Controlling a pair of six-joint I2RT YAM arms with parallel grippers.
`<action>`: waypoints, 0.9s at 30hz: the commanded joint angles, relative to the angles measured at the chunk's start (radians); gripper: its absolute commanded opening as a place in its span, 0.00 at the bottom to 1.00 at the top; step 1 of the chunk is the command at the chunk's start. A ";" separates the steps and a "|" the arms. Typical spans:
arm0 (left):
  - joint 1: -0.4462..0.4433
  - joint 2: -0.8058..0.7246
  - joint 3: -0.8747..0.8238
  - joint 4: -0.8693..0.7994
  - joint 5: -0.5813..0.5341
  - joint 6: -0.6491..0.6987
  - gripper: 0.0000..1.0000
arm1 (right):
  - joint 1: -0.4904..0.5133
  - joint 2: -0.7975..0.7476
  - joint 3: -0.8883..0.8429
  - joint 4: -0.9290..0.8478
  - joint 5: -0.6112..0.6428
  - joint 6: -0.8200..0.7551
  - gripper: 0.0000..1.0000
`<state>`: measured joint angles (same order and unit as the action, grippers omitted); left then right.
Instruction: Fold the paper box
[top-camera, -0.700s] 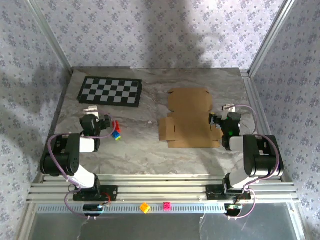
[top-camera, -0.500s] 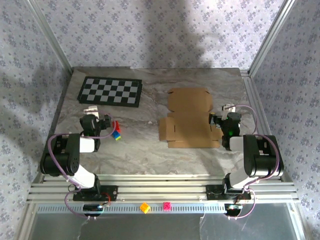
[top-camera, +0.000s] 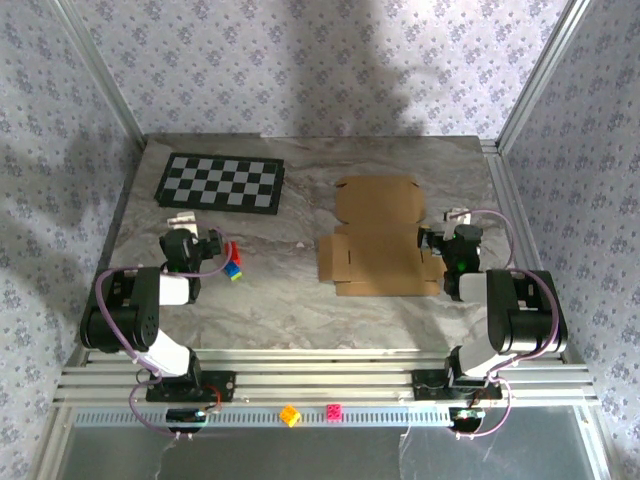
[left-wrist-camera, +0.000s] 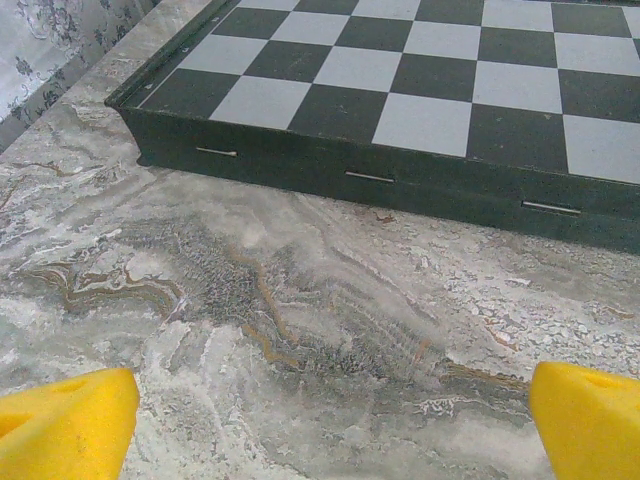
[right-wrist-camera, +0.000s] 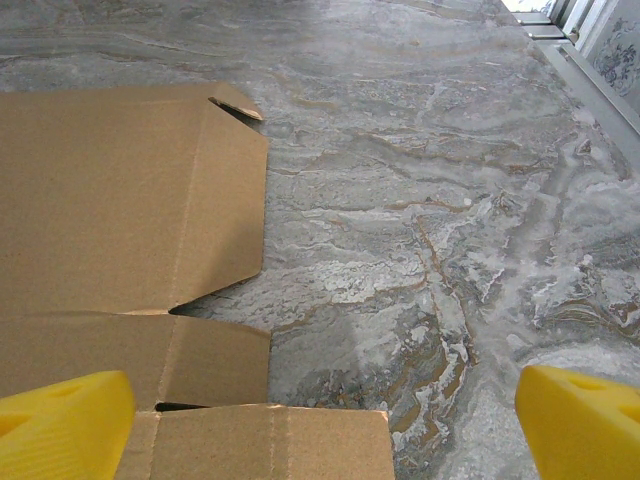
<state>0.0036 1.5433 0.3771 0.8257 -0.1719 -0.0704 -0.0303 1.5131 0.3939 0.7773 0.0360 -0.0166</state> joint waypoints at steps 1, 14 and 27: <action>-0.003 -0.010 0.020 0.018 0.000 0.015 1.00 | -0.003 0.006 0.004 0.016 -0.005 -0.011 1.00; -0.225 -0.340 0.385 -0.583 -0.428 -0.203 1.00 | 0.129 -0.439 0.496 -0.712 0.414 0.109 1.00; -0.411 0.084 1.055 -1.437 0.395 -0.965 0.81 | 0.026 -0.357 0.908 -1.580 0.113 0.820 0.88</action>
<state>-0.2588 1.5780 1.4109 -0.4198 0.0608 -0.9440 -0.0181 1.1244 1.3548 -0.6266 0.3000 0.6571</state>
